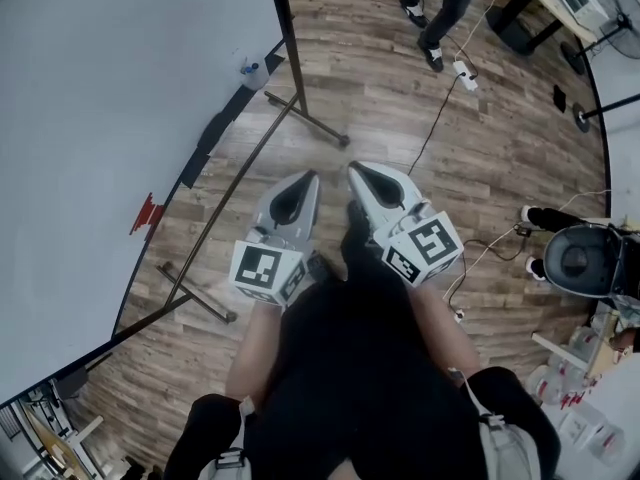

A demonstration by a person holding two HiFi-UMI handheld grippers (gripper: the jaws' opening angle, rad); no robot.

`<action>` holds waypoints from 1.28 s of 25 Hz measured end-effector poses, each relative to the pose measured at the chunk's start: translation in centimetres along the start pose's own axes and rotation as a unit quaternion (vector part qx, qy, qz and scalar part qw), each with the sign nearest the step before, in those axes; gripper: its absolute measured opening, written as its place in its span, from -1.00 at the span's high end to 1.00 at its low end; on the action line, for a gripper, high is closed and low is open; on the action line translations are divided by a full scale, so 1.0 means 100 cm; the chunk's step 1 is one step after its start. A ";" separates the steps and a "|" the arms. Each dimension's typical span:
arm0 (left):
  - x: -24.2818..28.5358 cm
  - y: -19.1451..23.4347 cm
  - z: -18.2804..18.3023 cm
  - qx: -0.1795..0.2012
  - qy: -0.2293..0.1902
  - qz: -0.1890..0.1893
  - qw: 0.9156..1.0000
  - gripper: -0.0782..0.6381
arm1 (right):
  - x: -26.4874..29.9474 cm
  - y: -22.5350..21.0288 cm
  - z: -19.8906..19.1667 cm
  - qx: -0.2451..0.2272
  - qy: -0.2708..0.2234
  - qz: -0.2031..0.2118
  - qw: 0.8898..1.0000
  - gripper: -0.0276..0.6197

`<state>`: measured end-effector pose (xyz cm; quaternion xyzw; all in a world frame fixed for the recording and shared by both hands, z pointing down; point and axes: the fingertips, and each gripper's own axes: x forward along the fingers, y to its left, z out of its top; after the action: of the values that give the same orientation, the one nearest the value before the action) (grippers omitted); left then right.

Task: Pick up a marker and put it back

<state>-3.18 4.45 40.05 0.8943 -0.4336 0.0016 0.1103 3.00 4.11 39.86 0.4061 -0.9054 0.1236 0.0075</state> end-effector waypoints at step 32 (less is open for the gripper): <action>0.147 0.105 0.036 0.026 0.005 0.209 0.978 0.74 | 0.125 -0.155 0.053 0.016 0.024 0.153 0.988 0.91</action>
<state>-2.49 -13.92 40.01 0.7866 -0.6100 0.0406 0.0862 6.53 -16.18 39.57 0.2598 -0.9542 0.1480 0.0040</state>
